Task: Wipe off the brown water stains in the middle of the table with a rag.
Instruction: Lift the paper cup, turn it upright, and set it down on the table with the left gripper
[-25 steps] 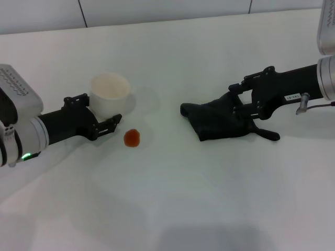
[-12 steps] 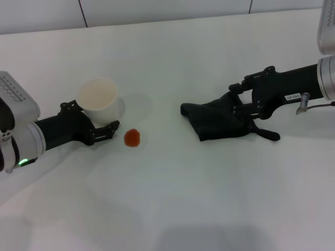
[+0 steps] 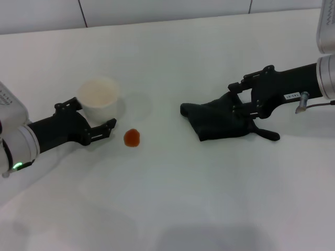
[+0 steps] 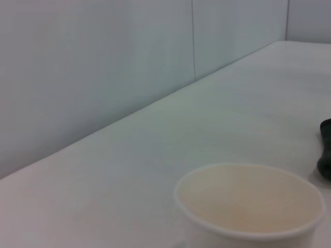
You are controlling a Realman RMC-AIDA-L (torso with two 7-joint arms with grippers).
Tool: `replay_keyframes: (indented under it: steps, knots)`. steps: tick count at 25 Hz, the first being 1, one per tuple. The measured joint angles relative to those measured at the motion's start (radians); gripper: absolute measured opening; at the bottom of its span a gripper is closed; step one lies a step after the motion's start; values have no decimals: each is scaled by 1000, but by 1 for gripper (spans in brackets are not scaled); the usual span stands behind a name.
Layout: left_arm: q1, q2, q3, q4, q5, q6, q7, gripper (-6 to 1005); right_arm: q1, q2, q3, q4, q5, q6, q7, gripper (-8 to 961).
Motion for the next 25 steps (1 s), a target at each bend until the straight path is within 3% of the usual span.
replay_keyframes:
  steps: [8, 25]
  knots:
    - [31, 1, 1, -2, -27, 7, 13, 812, 7, 0, 0, 0, 0, -4, 3, 559]
    - [109, 2, 0, -64, -99, 150, 18, 813, 9, 2, -3, 0, 0, -4, 6, 535]
